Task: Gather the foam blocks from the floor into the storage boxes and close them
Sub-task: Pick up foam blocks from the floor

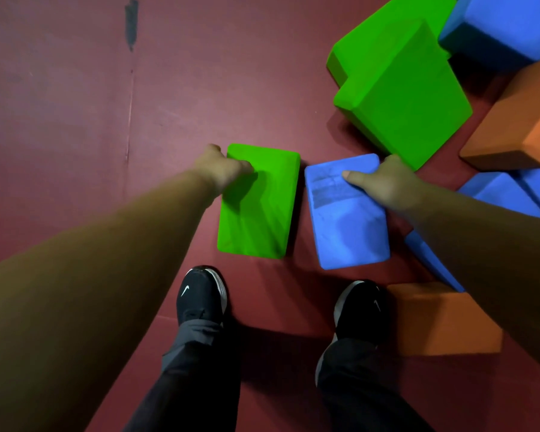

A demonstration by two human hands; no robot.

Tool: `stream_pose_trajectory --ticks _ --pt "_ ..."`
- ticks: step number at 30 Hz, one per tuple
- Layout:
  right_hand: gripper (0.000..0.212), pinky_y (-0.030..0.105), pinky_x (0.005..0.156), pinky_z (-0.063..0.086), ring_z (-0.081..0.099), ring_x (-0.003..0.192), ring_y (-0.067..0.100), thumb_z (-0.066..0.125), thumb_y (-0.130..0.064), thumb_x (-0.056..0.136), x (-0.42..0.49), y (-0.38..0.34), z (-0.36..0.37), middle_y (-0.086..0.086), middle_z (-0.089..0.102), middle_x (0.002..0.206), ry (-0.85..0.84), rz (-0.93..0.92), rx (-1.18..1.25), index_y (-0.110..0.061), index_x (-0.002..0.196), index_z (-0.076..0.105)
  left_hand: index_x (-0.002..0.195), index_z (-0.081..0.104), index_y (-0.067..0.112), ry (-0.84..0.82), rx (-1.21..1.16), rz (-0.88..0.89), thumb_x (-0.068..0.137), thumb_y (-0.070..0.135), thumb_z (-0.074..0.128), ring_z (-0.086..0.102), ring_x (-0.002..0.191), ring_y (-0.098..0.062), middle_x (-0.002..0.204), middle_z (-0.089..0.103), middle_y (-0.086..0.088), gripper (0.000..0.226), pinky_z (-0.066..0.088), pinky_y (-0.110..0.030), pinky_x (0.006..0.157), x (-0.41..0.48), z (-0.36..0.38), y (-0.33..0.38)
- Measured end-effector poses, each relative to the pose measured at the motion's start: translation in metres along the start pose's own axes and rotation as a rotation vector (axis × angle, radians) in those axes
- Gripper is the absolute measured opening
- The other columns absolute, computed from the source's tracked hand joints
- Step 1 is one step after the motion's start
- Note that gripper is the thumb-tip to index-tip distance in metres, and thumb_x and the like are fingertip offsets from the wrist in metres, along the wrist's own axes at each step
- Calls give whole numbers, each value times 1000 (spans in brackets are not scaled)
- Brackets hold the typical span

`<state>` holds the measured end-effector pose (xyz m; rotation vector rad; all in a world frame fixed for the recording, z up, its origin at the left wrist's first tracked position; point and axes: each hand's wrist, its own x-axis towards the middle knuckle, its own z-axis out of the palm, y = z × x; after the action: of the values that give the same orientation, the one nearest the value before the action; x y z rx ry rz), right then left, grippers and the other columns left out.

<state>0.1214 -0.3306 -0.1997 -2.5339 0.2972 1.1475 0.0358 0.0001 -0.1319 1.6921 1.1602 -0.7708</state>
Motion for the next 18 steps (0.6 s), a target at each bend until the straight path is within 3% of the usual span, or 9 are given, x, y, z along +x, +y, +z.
stream_pose_trajectory --ticks 3,5,7,9,11,14,16,18 --pt "138 45 89 59 64 116 36 70 -97 43 -42 -33 -18 15 59 136 -52 78 -28 -7 145 46 164 18 20 -47 2 -23 78 41 90 62 121 -31 150 51 -8 114 55 -41 82 -6 1 1" --pt "116 39 58 59 69 94 38 78 -80 58 -58 -41 -25 17 58 127 -135 111 -68 -15 145 39 164 17 26 -97 82 -8 77 47 88 61 124 -34 156 45 -8 114 54 -44 84 -13 1 -2" --pt "95 31 43 50 65 61 32 81 -68 56 -62 -42 -29 25 66 108 -141 110 -35 -18 128 45 162 24 29 -109 106 13 79 48 87 62 119 -34 153 47 -9 106 57 -44 83 -19 -2 -6" --pt "84 31 42 49 57 44 27 86 -56 58 -69 -45 -33 25 69 79 -140 101 -30 -13 120 47 155 39 25 -133 118 13 79 49 86 66 107 -31 142 56 -9 93 58 -43 80 -30 -4 -6" --pt "84 32 46 50 56 43 26 90 -45 66 -85 -55 -38 21 65 64 -179 88 -70 -4 122 43 133 57 15 -169 206 11 78 47 87 68 88 -28 122 69 -15 70 62 -45 78 -45 -5 -2" --pt "79 31 49 49 57 47 26 91 -38 73 -117 -75 -47 20 66 68 -228 64 -188 -3 117 35 110 63 4 -196 346 -26 72 46 88 73 73 -31 95 75 -20 62 65 -50 75 -75 -9 4" --pt "63 31 50 50 58 48 27 87 -35 75 -140 -90 -56 20 65 65 -277 44 -297 4 102 46 108 64 -1 -185 468 -35 70 46 86 72 72 -32 82 71 -16 65 62 -41 63 -97 -16 8" --pt "45 27 52 47 60 50 28 80 -38 77 -167 -106 -71 16 67 64 -319 8 -498 2 83 62 111 60 0 -138 562 -27 73 42 87 64 81 -30 84 62 -10 63 50 -35 65 -123 -25 9"
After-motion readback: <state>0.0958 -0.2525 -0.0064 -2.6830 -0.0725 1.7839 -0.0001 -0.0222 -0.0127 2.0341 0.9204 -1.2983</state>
